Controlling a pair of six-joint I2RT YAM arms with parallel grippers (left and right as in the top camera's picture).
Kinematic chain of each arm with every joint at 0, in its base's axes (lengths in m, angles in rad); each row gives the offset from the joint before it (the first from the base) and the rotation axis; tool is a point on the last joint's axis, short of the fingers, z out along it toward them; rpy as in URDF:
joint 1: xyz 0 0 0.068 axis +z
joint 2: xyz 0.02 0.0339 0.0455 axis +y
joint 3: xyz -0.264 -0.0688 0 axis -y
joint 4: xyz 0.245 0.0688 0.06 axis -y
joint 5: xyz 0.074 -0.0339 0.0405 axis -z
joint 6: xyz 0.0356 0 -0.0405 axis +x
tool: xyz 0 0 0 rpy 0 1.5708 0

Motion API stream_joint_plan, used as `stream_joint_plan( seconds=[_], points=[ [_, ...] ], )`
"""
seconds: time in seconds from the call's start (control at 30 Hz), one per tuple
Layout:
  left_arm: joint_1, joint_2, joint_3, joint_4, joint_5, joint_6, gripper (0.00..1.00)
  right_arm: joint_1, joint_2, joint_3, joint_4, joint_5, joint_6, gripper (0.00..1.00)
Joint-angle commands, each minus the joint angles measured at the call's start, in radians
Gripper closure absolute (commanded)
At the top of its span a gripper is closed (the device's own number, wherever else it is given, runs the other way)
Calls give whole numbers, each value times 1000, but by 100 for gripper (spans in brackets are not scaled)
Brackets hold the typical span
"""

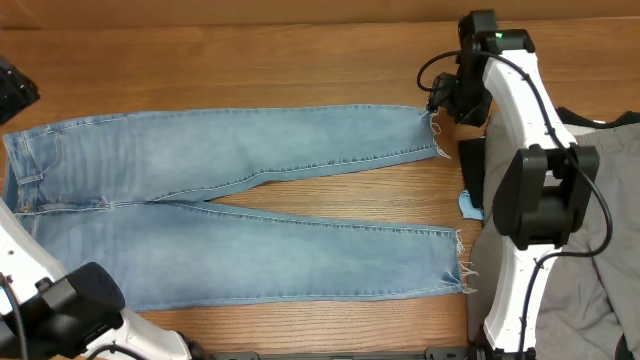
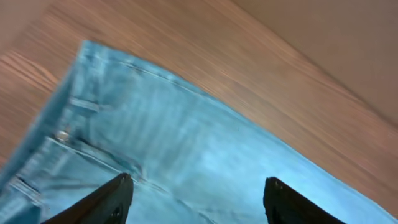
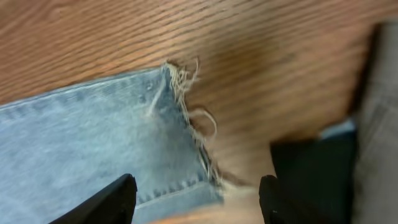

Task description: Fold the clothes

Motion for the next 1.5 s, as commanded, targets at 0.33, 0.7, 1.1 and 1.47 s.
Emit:
stream_joint_plan(
  seconds=[0.33,0.7,1.1,1.47],
  points=[
    [-48,-215,26,-145,93,98,28,28,108,-94,135,-103,-76,40],
    [-48,-238,26,-216,27,98,35,-6,103,-131,406,-99,31,96],
    [-46,-240,26,-270,-101,86,31,-88,56,282,117,-101,-50,61],
    [13,-230,11,-285,-333,-112,13,-77,-269,413,-144,-110,-54,49]
  ],
)
